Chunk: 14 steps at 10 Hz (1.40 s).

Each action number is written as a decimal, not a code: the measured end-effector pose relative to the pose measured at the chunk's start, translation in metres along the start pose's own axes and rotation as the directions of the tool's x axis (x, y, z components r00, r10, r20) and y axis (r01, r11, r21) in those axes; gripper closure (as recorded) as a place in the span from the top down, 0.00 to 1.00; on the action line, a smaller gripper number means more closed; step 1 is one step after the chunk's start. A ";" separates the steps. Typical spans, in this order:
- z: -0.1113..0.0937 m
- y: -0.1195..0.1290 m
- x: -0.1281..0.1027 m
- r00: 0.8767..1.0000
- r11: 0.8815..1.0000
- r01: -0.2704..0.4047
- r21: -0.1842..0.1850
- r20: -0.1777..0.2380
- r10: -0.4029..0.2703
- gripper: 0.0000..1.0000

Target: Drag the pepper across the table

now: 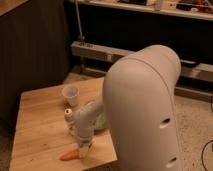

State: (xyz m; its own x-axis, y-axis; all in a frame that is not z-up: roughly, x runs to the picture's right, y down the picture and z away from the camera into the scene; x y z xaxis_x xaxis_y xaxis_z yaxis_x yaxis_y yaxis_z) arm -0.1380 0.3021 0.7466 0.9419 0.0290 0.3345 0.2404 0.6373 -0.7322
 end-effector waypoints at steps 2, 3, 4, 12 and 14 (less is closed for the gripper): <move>0.002 -0.005 -0.004 1.000 1.000 0.005 -0.002 0.001 -0.005 0.15; 0.001 -0.008 -0.005 1.000 1.000 0.007 -0.002 0.004 -0.007 0.15; 0.000 -0.009 -0.007 1.000 1.000 0.007 -0.001 0.008 -0.007 0.15; -0.006 -0.018 -0.031 0.999 0.999 0.039 0.002 0.016 -0.039 0.15; -0.006 -0.019 -0.041 0.998 0.998 0.056 0.003 0.012 -0.057 0.15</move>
State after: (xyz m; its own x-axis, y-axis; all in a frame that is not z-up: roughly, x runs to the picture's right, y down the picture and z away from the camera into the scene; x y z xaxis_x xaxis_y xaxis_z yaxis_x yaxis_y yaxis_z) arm -0.1797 0.2841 0.7437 0.9239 0.0025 0.3827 0.2926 0.6401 -0.7104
